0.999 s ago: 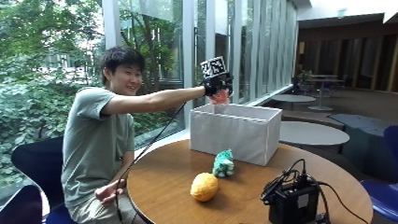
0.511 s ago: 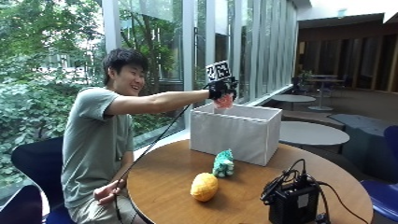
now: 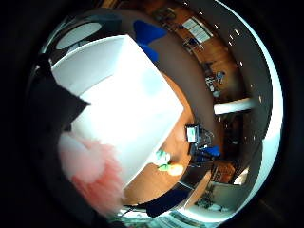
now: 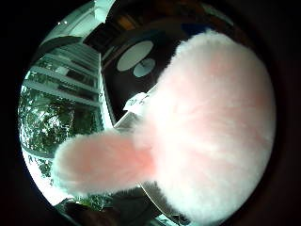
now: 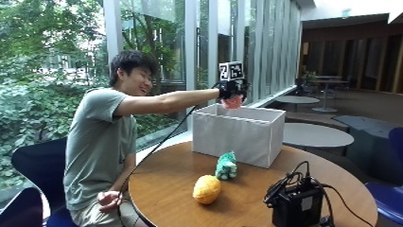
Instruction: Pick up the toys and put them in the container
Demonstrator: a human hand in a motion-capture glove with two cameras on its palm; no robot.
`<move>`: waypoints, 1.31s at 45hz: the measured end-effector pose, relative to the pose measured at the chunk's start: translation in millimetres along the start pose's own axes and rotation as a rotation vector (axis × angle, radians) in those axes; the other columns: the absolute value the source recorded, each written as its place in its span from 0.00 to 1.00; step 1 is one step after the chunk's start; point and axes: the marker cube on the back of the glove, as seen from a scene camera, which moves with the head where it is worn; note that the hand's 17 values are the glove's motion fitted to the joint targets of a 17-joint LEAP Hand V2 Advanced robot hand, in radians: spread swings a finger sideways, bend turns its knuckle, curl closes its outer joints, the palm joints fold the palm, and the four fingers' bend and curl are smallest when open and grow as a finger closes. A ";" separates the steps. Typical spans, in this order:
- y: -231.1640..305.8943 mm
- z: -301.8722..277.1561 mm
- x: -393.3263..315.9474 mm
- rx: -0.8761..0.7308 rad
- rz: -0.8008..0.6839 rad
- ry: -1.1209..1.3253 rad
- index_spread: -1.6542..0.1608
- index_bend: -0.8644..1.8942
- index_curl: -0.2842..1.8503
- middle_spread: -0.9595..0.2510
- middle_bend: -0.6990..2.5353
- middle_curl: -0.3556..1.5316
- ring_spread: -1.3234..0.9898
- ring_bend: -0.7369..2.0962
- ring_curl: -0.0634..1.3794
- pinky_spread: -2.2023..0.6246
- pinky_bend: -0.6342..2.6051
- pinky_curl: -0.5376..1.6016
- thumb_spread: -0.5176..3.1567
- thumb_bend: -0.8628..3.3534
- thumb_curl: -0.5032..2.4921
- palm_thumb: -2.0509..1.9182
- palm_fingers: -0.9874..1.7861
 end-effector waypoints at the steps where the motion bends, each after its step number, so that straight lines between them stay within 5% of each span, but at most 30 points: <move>1: -2.6 0.6 -0.1 -0.002 0.014 0.006 0.81 0.68 0.55 0.65 0.53 0.57 0.39 0.57 0.56 0.65 0.44 0.48 0.20 0.20 0.58 0.68 0.72; 11: -3.8 2.2 -0.6 -0.218 0.055 0.017 0.80 0.61 0.57 0.64 0.49 0.56 0.40 0.57 0.57 0.65 0.49 0.50 0.24 0.20 0.57 0.65 0.63; 13: -0.6 -3.2 2.8 -0.242 0.066 0.020 0.80 0.50 0.53 0.63 0.47 0.55 0.40 0.57 0.57 0.66 0.50 0.51 0.31 0.18 0.54 0.61 0.48; 14: 2.4 -6.9 6.4 -0.245 0.066 0.025 0.80 0.41 0.50 0.64 0.41 0.52 0.42 0.55 0.57 0.67 0.53 0.53 0.32 0.18 0.53 0.59 0.29; 17: 15.2 -21.8 22.1 -0.224 0.071 0.042 0.81 0.34 0.46 0.69 0.37 0.49 0.45 0.51 0.54 0.70 0.56 0.52 0.36 0.18 0.50 0.57 0.23; 28: 76.7 -84.3 88.6 -0.204 0.227 0.159 0.82 0.32 0.31 0.74 0.30 0.43 0.51 0.42 0.43 0.76 0.52 0.47 0.43 0.20 0.41 0.53 0.26; 37: 186.8 -98.4 202.5 -0.210 0.405 0.011 0.82 0.33 0.27 0.75 0.29 0.43 0.52 0.41 0.41 0.77 0.49 0.45 0.45 0.20 0.37 0.52 0.29; 40: 232.7 -80.4 249.4 -0.227 0.419 -0.020 0.82 0.33 0.26 0.75 0.29 0.43 0.52 0.41 0.40 0.77 0.49 0.45 0.46 0.20 0.36 0.52 0.29; 51: 349.1 76.4 380.3 -0.359 0.837 0.019 0.81 0.34 0.24 0.77 0.26 0.41 0.55 0.38 0.38 0.78 0.50 0.44 0.47 0.20 0.33 0.52 0.28; 59: 382.9 186.3 359.8 -0.350 0.727 -0.023 0.79 0.36 0.24 0.78 0.25 0.38 0.56 0.38 0.37 0.78 0.52 0.44 0.47 0.20 0.32 0.52 0.32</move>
